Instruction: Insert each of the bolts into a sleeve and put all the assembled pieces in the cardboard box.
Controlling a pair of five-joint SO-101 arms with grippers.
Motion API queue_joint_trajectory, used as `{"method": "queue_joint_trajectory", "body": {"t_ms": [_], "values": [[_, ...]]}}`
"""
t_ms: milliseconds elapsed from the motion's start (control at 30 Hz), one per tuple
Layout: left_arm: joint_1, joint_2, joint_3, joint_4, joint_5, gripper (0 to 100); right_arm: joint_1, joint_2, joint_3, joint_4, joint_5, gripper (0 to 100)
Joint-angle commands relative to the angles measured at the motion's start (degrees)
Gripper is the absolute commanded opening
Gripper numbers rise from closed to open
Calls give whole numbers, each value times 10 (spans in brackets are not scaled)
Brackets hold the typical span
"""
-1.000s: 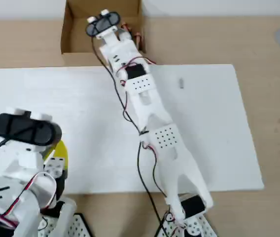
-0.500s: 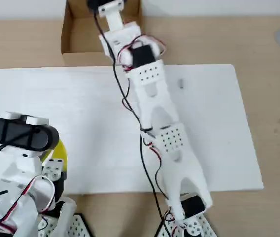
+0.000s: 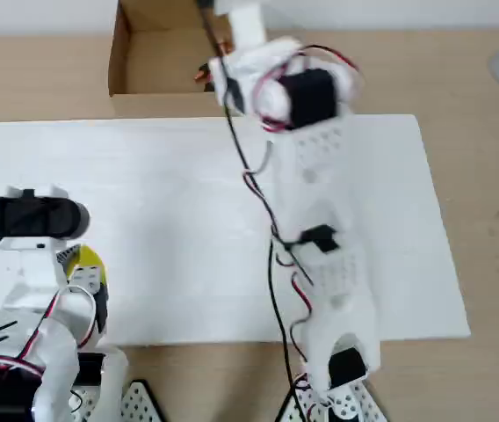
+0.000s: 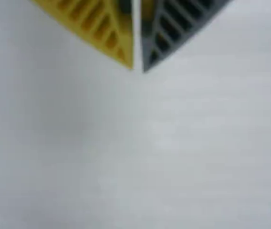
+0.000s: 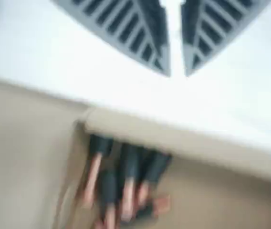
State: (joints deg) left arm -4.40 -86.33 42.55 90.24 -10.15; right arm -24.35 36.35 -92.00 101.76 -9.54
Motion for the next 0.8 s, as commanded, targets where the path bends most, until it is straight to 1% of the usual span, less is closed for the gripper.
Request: {"method": "queue_joint_trajectory", "body": {"t_ms": [0, 100, 300, 367, 433, 567, 700, 767], "values": [[-19, 4, 3, -11, 0, 9, 11, -138, 74, 10, -6, 9], [-19, 4, 4, -11, 1, 9, 12, -255, 241, 10, -7, 9], [-19, 4, 7, -14, 0, 10, 12, -488, 673, 7, -7, 9], [-20, 4, 11, -28, -1, 10, 24, -553, 799, 1, -7, 10], [-20, 0, 34, -60, -3, 10, 43, -612, 907, -24, -7, 10], [-25, -1, 106, -156, -3, 10, 98, -726, 1084, -100, -4, 10], [-55, -1, 161, -204, -3, 10, 136, -816, 1221, -189, -4, 10], [-67, -1, 193, -213, -2, 8, 143, -855, 1298, -229, -4, 10]]}}
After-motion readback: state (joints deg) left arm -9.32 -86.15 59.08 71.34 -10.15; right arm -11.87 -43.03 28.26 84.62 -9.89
